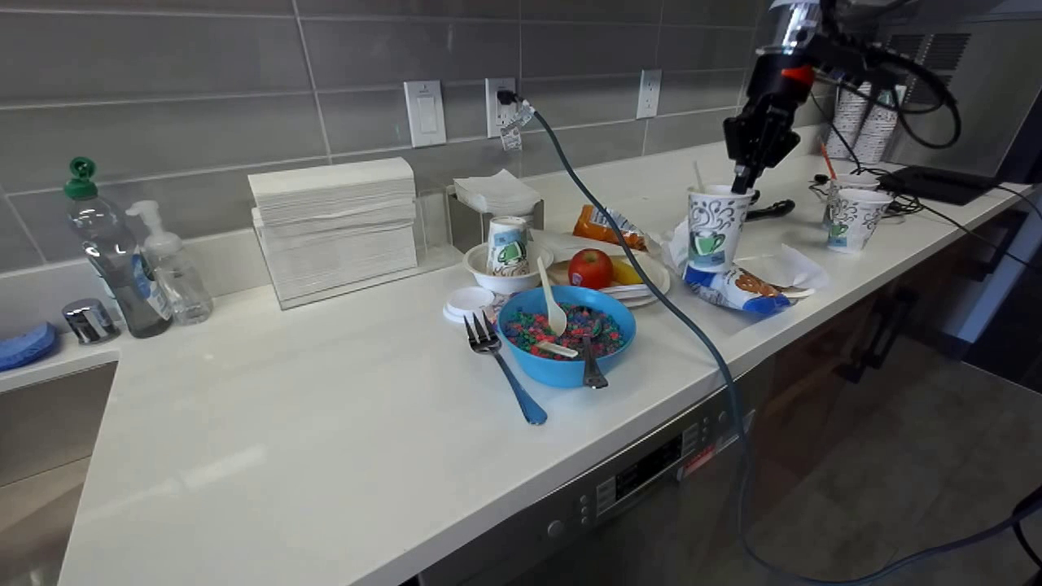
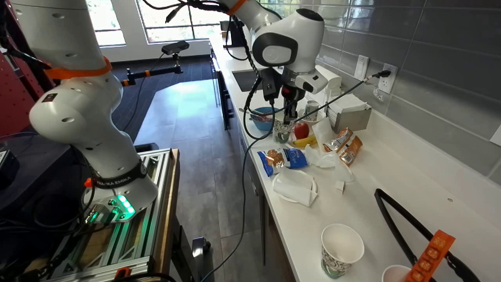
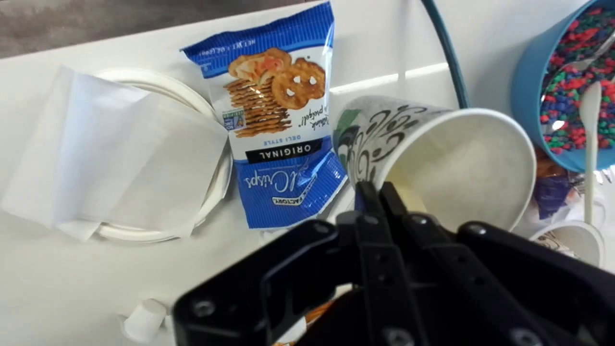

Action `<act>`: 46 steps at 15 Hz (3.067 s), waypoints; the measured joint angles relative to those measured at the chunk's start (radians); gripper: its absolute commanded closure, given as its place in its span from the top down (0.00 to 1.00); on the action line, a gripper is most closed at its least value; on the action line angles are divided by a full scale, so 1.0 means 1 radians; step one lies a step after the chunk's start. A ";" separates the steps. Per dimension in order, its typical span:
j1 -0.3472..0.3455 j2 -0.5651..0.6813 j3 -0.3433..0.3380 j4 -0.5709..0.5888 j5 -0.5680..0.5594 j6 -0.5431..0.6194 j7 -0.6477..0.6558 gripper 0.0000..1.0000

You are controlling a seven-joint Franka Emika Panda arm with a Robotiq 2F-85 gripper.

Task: Put the left cup into the right cup

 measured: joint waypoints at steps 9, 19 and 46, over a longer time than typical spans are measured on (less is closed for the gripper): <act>-0.085 -0.184 -0.153 -0.003 0.000 -0.116 0.241 0.04; -0.109 -0.194 -0.182 -0.001 -0.037 -0.116 0.321 0.01; -0.277 -0.073 -0.379 -0.046 -0.004 0.207 0.611 0.01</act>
